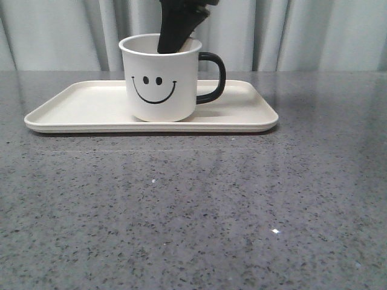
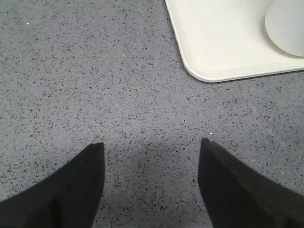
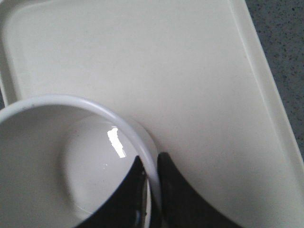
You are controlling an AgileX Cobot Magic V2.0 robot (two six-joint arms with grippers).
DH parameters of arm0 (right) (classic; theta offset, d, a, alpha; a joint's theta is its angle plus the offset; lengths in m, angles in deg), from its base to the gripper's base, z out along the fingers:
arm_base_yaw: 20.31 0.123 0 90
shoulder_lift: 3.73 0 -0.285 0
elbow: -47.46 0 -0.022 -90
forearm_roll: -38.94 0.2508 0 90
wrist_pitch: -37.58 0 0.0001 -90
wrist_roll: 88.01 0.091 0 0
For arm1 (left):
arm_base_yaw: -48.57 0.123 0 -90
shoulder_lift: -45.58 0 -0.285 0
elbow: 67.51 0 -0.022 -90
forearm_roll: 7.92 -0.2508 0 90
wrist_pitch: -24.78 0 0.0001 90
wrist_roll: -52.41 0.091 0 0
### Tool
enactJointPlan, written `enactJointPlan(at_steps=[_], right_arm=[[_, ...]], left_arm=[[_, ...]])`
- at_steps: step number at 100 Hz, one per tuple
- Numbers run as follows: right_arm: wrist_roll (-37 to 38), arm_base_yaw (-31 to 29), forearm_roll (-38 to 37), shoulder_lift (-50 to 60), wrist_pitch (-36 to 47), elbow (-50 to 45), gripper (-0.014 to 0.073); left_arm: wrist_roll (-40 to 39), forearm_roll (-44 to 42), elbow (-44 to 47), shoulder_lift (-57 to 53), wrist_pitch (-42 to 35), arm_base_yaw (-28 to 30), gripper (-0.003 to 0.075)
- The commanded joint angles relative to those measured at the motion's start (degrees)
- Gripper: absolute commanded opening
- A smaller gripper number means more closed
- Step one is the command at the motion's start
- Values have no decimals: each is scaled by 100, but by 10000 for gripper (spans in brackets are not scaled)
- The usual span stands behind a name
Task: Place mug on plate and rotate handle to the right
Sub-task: 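Rotate the held mug to turn its handle, then lower onto tray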
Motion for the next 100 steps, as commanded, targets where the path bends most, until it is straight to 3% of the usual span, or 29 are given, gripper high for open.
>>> enactJointPlan(at_steps=[1, 100], right_arm=[[-89, 3, 252, 371, -492, 188, -61], [-280, 3, 258, 240, -464, 156, -61]], left_arm=[[17, 97, -156, -23, -384, 2, 419], [17, 97, -156, -23, -341, 2, 419]])
